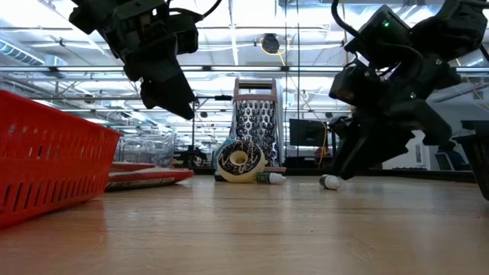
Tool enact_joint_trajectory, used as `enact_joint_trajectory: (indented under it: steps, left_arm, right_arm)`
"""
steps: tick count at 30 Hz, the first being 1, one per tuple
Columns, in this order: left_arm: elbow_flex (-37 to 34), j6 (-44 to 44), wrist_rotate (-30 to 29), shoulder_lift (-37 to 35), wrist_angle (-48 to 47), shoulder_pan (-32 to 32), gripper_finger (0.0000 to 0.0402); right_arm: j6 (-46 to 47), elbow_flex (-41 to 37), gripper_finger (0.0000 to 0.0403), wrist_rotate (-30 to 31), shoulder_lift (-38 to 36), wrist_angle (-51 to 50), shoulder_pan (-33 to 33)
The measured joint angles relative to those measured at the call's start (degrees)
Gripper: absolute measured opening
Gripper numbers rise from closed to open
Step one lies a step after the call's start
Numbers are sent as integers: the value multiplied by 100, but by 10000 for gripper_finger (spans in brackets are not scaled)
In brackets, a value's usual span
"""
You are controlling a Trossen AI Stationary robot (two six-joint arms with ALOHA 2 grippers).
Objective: Pick & Place Food Item
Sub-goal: Put the brown food coloring bottle into the red bin
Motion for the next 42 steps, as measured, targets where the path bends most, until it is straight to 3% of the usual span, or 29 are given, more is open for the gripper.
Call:
enact_joint_trajectory:
  steps: [6,17,26,42]
  left_arm:
    - [0,0,0,0,-4,0,216]
    - [0,2,-31,0,-4,0,216]
    - [0,2,-33,0,-8,0,216]
    - [0,82,-35,2,-11,0,216]
  right_arm:
    - [-1144,0,133,259,4,40,-87]
    - [-1807,4,196,244,557,1124,-124]
    - [-1632,13,214,226,965,1206,-191]
    - [-673,2,199,265,395,180,-199]
